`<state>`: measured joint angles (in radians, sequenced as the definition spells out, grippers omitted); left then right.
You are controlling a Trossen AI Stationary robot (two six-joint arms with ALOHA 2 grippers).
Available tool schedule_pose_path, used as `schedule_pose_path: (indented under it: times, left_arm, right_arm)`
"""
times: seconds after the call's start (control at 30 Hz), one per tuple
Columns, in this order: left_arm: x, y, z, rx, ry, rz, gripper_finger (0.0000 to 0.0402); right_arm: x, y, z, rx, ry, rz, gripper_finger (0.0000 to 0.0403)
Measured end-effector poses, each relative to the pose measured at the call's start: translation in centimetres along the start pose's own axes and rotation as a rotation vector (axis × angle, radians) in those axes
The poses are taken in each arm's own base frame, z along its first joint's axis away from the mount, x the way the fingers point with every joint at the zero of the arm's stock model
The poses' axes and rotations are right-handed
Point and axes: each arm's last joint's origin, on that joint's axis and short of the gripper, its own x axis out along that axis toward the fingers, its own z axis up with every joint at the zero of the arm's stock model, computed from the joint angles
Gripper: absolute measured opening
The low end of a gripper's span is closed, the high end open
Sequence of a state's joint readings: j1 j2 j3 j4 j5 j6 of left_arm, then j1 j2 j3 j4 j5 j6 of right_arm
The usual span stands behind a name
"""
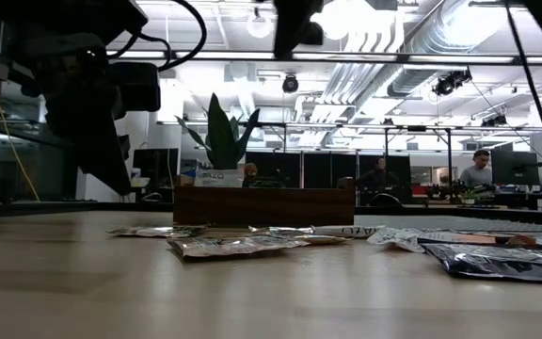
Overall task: Pick & Place Tea
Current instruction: Put the brown tea bag into the right section of the wooden organizer
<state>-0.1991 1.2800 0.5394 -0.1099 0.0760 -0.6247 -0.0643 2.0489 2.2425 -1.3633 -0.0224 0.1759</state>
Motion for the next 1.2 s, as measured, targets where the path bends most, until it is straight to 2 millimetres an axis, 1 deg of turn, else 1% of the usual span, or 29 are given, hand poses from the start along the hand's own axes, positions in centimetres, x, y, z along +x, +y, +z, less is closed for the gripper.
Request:
schedule_pose_path:
  times: [0.1,0.17,0.27,0.43,0.5,0.57,0.63,0.7,0.87,1.03,1.1,1.2]
  left_arm:
    - [0.1,0.1,0.0,0.024,0.002,0.008,0.0185]
    - [0.1,0.1,0.0,0.039,0.005,0.008,0.0185]
    - [0.3,0.1,0.0,0.043,0.012,0.001,0.0185]
    - [0.3,0.1,0.0,0.073,0.011,0.000,0.0185]
    - [0.3,0.1,0.0,0.097,0.011,-0.001,0.0185]
    - [0.5,0.1,0.0,0.123,0.012,0.000,0.0185]
    - [0.8,0.2,-0.1,0.144,0.026,0.008,0.0185]
    - [1.3,0.3,-0.2,0.151,0.033,0.008,0.0185]
    - [2.5,0.5,-0.4,0.163,0.054,0.021,0.0185]
    - [3.5,0.7,-0.5,0.168,0.054,0.021,0.0185]
    - [3.7,0.8,-0.5,0.152,0.056,0.024,0.0185]
    - [3.9,0.8,-0.5,0.129,0.055,0.028,0.0185]
  right_arm:
    - [-3.0,-0.1,-1.1,0.004,-0.028,-0.046,0.0001]
    - [-3.9,0.5,-2.2,-0.002,-0.030,-0.068,0.0001]
    - [-3.8,1.1,-4.9,0.019,-0.058,-0.038,0.0001]
    - [-2.3,1.4,-9.3,0.149,-0.330,0.088,0.0001]
    - [-1.5,1.7,-10.6,0.170,-0.432,0.128,0.0001]
    - [0.0,2.0,-11.9,0.210,-0.470,0.168,0.0001]
    - [1.8,2.5,-12.9,0.260,-0.468,0.210,0.0001]
    - [3.9,3.3,-13.4,0.273,-0.477,0.258,0.0000]
    - [7.5,6.4,-13.4,0.188,-0.523,0.311,0.0000]
    - [11.0,8.2,-12.8,0.084,-0.446,0.289,0.0001]
    - [12.2,8.6,-12.3,0.100,-0.416,0.303,0.0003]
    - [14.1,8.9,-11.5,0.217,-0.359,0.327,0.0013]
